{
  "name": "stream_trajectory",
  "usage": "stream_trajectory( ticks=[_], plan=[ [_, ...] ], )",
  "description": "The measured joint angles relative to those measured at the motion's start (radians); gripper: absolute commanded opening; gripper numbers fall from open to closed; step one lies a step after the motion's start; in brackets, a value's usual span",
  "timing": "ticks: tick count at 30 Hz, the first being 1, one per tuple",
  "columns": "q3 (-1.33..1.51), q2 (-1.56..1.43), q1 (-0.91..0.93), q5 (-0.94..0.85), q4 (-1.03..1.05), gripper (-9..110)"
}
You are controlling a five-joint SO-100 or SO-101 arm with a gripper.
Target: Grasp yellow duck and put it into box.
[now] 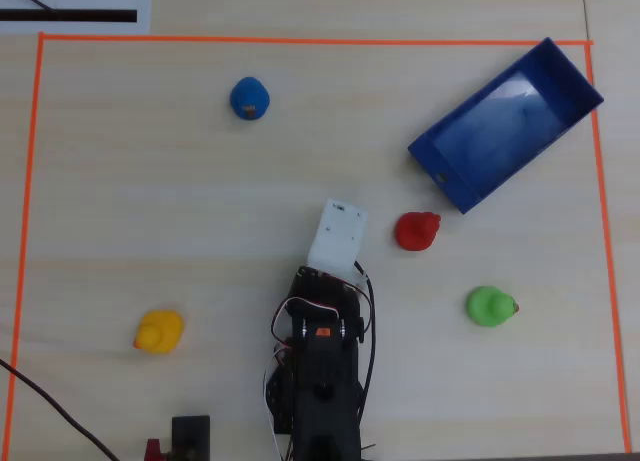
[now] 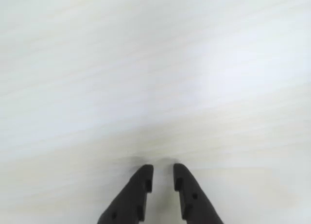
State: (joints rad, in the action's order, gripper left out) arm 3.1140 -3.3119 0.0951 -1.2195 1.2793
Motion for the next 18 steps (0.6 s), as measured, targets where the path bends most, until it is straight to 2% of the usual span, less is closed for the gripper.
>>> stream_trajectory(
  ticks=[9, 14, 18],
  plan=[
    [-0.155, 0.075, -0.028, 0.018, 0.054, 5],
    [-0.379, 0.276, -0.051, 0.031, 0.092, 31],
    [-0.563, 0.434, -0.077, 0.031, 0.173, 40]
  ],
)
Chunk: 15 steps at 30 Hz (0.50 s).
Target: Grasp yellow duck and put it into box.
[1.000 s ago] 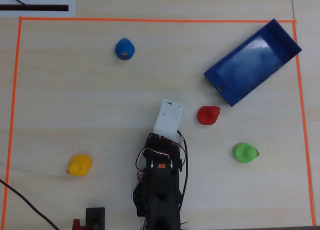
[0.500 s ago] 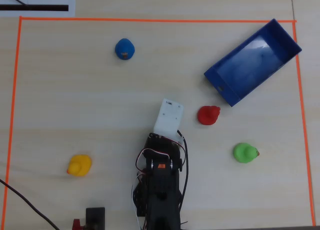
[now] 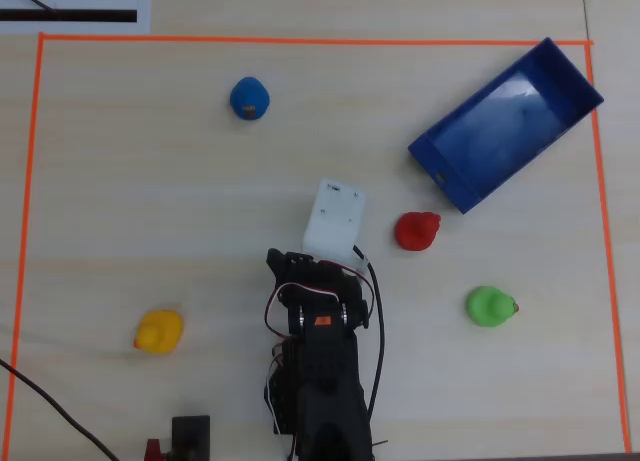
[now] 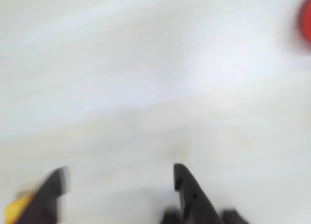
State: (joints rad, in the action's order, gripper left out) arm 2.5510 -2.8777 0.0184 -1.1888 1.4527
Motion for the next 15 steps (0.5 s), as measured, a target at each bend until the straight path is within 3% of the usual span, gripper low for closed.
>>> stream_trajectory(
  ticks=[4, 9, 15],
  plan=[
    [-0.235, 0.164, -0.057, -0.008, 0.095, 49],
    [-0.534, 0.362, -0.161, 0.006, 0.242, 49],
    [-0.614, 0.459, -0.39, 0.11, 0.287, 49]
  ],
)
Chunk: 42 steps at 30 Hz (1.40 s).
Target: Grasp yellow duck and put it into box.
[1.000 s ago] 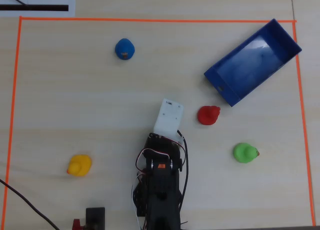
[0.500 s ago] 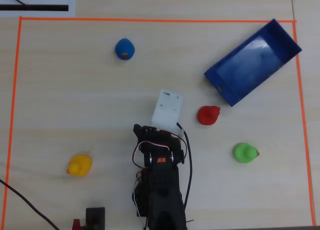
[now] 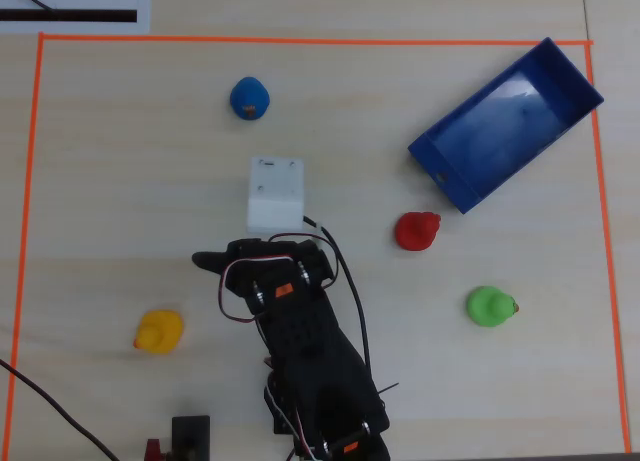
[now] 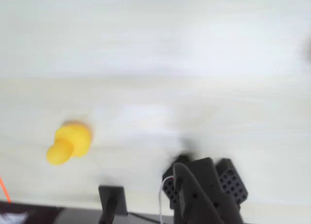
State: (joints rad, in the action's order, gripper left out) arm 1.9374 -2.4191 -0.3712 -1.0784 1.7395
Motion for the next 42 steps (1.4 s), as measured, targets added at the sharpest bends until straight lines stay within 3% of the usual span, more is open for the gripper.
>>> stream_trajectory(
  ticks=[16, 24, 33, 42],
  plan=[
    [0.083, 0.166, -0.623, 0.377, -0.075, 48],
    [0.097, 0.25, -0.669, 0.506, -0.218, 48],
    [0.311, 0.278, -0.641, 0.535, -0.391, 47],
    [0.337, 0.278, -0.692, 0.589, -0.402, 47]
  ],
)
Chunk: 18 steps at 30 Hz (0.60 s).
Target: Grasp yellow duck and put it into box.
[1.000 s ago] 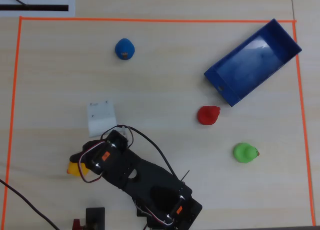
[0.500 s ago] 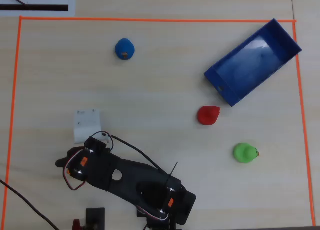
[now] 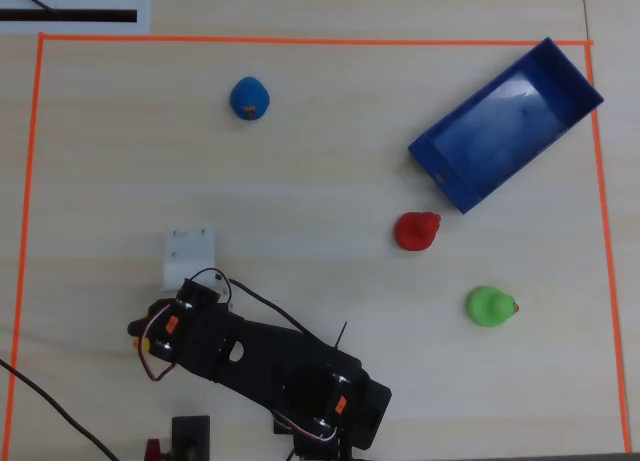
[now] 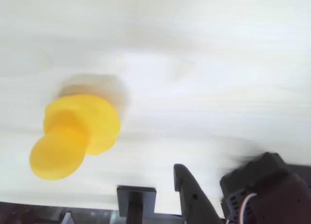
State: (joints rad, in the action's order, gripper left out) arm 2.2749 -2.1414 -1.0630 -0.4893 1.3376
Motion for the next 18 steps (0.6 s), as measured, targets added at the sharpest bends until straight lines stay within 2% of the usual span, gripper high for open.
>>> stream_trajectory(
  ticks=[7, 18],
  plan=[
    [-0.031, 0.021, -0.052, 0.009, 0.035, 47],
    [-0.031, 0.067, -0.074, 0.023, -0.046, 48]
  ],
)
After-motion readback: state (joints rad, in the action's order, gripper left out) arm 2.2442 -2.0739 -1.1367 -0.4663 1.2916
